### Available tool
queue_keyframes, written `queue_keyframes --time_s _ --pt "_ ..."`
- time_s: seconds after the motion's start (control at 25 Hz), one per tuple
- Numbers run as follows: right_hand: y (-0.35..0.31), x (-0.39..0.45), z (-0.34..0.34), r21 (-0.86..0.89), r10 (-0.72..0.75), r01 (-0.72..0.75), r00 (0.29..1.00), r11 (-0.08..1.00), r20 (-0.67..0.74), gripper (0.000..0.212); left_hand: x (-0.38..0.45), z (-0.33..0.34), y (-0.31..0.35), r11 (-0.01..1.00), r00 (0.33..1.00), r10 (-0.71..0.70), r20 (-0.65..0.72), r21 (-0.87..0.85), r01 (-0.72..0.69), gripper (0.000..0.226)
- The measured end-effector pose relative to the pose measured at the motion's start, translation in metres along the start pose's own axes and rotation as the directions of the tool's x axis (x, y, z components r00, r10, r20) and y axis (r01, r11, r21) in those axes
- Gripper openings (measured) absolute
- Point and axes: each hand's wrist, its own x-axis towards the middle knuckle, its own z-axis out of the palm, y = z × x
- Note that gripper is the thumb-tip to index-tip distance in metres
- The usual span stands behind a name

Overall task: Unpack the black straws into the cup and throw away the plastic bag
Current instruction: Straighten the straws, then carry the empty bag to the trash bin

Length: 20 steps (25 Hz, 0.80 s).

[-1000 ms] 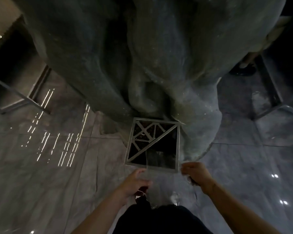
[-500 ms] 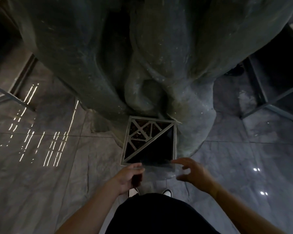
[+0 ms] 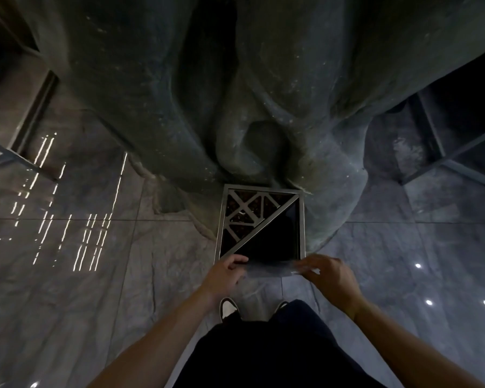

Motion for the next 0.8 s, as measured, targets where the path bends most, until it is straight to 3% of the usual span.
queue_keyframes --time_s 0.12,0.2,0.44,0.64,0.8 --pt "0.003 0.007 0.007 0.021 0.026 -0.027 0.999 0.999 0.027 0.017 -0.006 -0.004 0.002 0.922 0.959 0.278 0.055 0.265 -0.282 0.038" --pt "0.009 0.015 0.010 0.032 0.028 -0.030 0.998 0.999 0.057 0.017 -0.005 -0.006 0.003 0.837 0.935 0.336 0.117 0.418 -0.353 0.038" --pt "0.032 0.033 0.010 0.052 -0.030 0.019 0.976 0.998 0.216 0.020 0.003 0.012 0.007 0.744 0.931 0.366 -0.004 0.602 -0.290 0.013" --pt "0.047 0.044 0.002 -0.009 -0.045 0.049 0.958 0.999 0.283 0.025 0.009 0.028 0.007 0.588 0.898 0.435 -0.065 0.776 -0.228 0.018" --pt "0.048 0.060 0.003 -0.142 -0.057 0.111 0.938 0.984 0.341 0.026 0.019 0.036 0.004 0.522 0.905 0.420 -0.070 0.834 -0.178 0.023"
